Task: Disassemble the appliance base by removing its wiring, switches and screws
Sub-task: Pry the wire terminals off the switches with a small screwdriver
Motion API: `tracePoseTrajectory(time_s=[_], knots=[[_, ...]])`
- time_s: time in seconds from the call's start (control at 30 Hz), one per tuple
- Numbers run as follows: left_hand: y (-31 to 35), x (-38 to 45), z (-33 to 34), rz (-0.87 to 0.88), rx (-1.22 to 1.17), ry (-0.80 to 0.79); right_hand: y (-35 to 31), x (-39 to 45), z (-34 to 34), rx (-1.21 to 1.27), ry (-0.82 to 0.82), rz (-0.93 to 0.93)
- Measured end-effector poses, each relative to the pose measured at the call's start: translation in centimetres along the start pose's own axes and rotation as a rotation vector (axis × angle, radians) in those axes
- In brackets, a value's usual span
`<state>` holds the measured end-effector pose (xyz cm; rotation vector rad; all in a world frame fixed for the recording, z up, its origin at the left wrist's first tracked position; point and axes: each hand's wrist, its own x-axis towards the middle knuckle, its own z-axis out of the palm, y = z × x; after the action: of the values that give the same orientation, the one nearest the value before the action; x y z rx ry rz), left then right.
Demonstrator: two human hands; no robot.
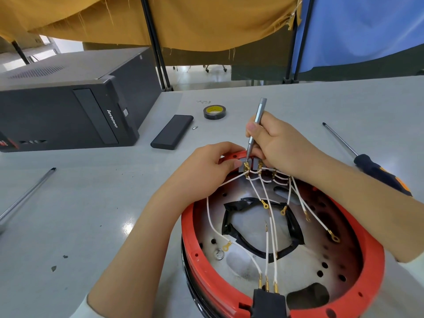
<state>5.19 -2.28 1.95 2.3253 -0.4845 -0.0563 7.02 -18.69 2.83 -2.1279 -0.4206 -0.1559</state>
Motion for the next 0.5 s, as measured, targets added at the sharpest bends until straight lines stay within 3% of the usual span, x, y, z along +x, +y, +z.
tracePoseTrajectory(time_s=[0.23,0.5], knots=[[-0.1,0.1,0.0,0.003,0.001,0.001,-0.3,-0.9,-0.1,0.079,-0.038,-0.069],[0.0,0.0,0.0,-0.001,0.005,0.0,-0.4,0.2,0.1,-0.124,-0.027,0.0]])
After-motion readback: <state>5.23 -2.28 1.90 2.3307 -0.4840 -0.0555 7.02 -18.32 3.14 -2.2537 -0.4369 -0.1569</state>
